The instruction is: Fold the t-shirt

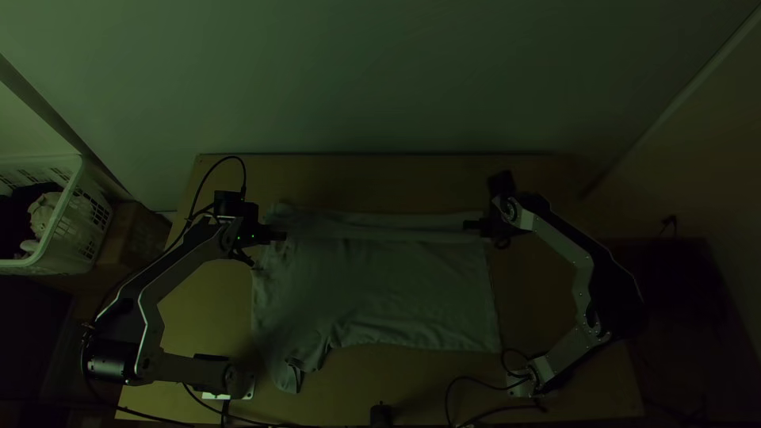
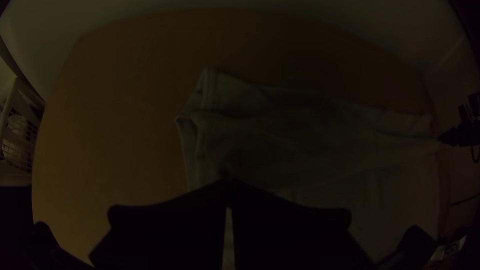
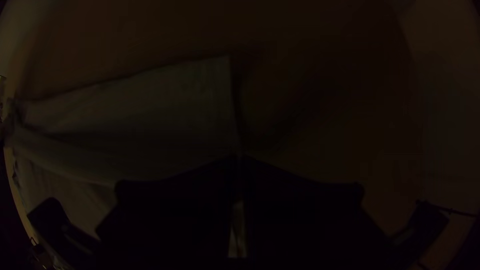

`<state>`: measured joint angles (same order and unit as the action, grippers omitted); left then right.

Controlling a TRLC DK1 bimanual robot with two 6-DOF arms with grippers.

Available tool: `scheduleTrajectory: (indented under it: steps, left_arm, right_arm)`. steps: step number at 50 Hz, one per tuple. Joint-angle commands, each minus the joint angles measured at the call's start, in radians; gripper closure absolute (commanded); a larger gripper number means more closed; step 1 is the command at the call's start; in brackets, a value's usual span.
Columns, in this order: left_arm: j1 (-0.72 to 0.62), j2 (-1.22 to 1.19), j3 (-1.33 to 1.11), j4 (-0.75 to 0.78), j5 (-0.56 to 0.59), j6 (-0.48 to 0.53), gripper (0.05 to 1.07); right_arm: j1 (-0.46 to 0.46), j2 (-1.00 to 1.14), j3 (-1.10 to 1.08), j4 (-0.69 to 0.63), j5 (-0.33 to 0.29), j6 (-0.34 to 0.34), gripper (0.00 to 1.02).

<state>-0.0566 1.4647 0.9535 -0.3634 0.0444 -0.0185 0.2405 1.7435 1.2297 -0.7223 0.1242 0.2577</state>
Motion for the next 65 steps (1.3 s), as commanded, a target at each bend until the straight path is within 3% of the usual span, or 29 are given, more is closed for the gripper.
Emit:
scheduleTrajectory:
  steps: [1,4,7,14,29,46,54,65]
  left_arm:
    - [0.014,-0.038,-0.053,-0.005,-0.006,-0.003,0.65]
    - [0.014,-0.055,-0.062,-0.035,-0.006,-0.005,0.30]
    - [0.011,-0.063,-0.059,-0.071,-0.005,-0.001,0.11]
    - [0.024,-0.112,-0.050,-0.117,0.057,-0.001,0.10]
    - [0.023,-0.293,-0.038,-0.316,0.135,0.052,0.10]
    - [0.006,-0.489,-0.053,-0.658,0.135,0.094,0.10]
    - [-0.034,-0.515,-0.087,-0.910,0.137,0.017,0.10]
    - [-0.175,-0.540,-0.131,-1.025,0.118,-0.057,0.10]
  right_arm:
    - [0.002,-0.056,-0.065,0.003,0.022,0.008,0.59]
    - [0.002,-0.081,-0.093,0.012,0.025,0.009,0.37]
    - [0.002,-0.107,-0.113,0.014,0.025,0.009,0.19]
    - [0.002,-0.173,-0.137,0.000,0.025,0.011,0.06]
    - [0.002,-0.380,-0.203,-0.063,0.026,0.038,0.06]
    - [0.039,-0.536,-0.200,-0.333,0.026,0.035,0.06]
    - [0.088,-0.567,-0.211,-0.427,0.023,0.055,0.06]
    - [0.163,-0.567,-0.237,-0.516,-0.003,0.121,0.06]
